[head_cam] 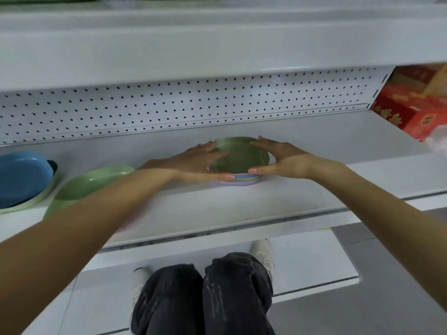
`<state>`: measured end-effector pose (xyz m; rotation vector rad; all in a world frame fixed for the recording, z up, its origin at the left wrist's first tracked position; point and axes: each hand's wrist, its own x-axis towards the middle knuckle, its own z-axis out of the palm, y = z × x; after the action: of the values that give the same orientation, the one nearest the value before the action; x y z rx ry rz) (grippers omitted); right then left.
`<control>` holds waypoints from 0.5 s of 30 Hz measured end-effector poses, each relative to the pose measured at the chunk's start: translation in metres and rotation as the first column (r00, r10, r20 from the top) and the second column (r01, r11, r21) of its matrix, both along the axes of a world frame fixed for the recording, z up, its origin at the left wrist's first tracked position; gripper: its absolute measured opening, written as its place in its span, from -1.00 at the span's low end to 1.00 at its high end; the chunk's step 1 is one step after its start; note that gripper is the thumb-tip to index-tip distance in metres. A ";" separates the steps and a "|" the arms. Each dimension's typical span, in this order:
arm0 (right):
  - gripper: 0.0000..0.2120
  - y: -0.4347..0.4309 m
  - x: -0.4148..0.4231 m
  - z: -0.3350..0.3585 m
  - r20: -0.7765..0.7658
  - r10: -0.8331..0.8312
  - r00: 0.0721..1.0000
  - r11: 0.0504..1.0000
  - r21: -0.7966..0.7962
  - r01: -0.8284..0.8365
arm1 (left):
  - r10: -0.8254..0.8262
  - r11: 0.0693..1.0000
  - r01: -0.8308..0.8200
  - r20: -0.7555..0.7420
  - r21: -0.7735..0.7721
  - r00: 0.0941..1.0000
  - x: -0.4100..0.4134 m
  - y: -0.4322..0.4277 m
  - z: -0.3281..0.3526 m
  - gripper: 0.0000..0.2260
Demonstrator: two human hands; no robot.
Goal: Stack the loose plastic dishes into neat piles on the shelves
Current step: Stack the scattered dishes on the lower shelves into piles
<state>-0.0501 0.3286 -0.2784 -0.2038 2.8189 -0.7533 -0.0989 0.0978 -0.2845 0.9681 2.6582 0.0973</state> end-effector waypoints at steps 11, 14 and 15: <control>-0.16 0.005 -0.014 0.002 0.051 0.059 0.997 0.974 0.214 -0.069 | 0.032 0.999 -0.032 -0.020 0.033 0.999 0.001 0.003 -0.023 -0.26; -0.20 0.005 -0.022 0.005 0.053 0.065 0.996 0.958 0.278 -0.077 | 0.049 0.998 -0.048 -0.010 0.042 0.999 -0.007 0.012 -0.026 -0.19; -0.21 0.004 -0.024 0.007 0.070 0.062 0.996 0.951 0.298 -0.080 | 0.035 0.999 -0.035 -0.018 0.018 0.999 -0.010 0.015 -0.027 -0.13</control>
<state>-0.0737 0.3326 -0.2719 -0.2260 2.8053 -0.3020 -0.1093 0.1132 -0.3112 0.9325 2.6960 0.1204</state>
